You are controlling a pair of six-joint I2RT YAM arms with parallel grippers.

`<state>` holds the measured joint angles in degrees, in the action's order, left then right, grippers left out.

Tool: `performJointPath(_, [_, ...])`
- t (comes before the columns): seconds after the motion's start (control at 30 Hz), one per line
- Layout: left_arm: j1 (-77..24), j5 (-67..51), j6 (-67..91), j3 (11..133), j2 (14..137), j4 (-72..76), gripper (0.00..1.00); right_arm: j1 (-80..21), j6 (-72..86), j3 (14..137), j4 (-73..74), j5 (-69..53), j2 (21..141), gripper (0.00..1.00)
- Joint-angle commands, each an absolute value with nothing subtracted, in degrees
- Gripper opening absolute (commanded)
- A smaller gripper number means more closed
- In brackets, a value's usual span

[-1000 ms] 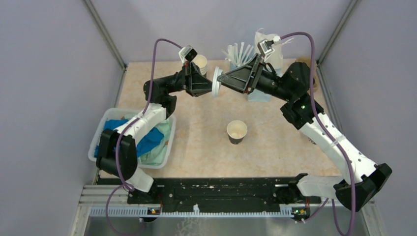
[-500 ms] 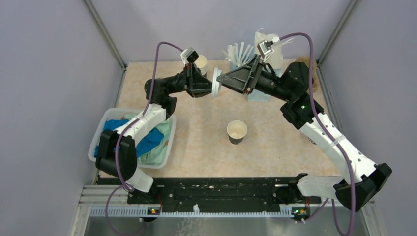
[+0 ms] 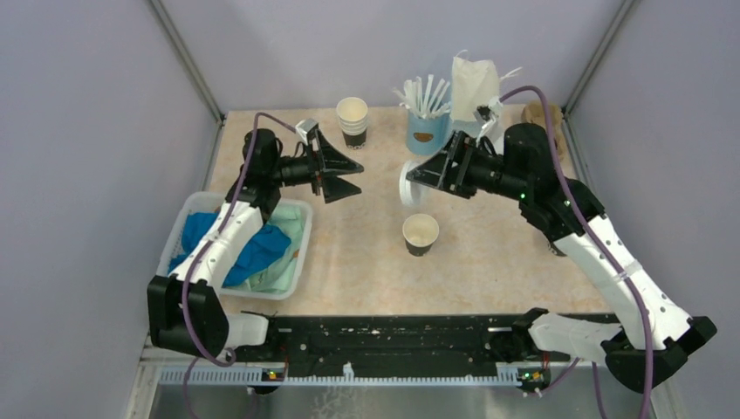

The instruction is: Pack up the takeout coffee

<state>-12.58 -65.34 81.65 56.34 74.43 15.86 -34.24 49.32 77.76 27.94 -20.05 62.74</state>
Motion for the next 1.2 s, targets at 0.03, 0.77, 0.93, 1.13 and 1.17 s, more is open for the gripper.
performJointPath(0.03, [-12.13, -59.57, 45.75, 63.43, 75.69, -30.34, 0.89, -34.00, 35.82, 81.70, 51.95, -13.07, 65.19, 0.72])
performJointPath(0.77, [-13.10, -58.50, 40.79, 58.00, 76.73, -28.85, 0.90, -46.14, 28.80, 92.89, 65.94, 11.06, 94.53, 0.72])
performJointPath(0.93, [-13.10, -58.49, 39.23, 58.57, 77.06, -30.13, 0.90, -46.75, 27.73, 94.78, 67.18, 13.28, 97.16, 0.72])
performJointPath(1.13, [-13.10, -58.60, 38.39, 58.69, 77.51, -30.62, 0.90, -46.82, 27.25, 96.34, 68.33, 15.02, 99.78, 0.72])
performJointPath(1.17, [-13.10, -58.69, 38.23, 58.71, 77.60, -30.72, 0.91, -46.79, 27.25, 96.33, 68.25, 15.02, 99.90, 0.72])
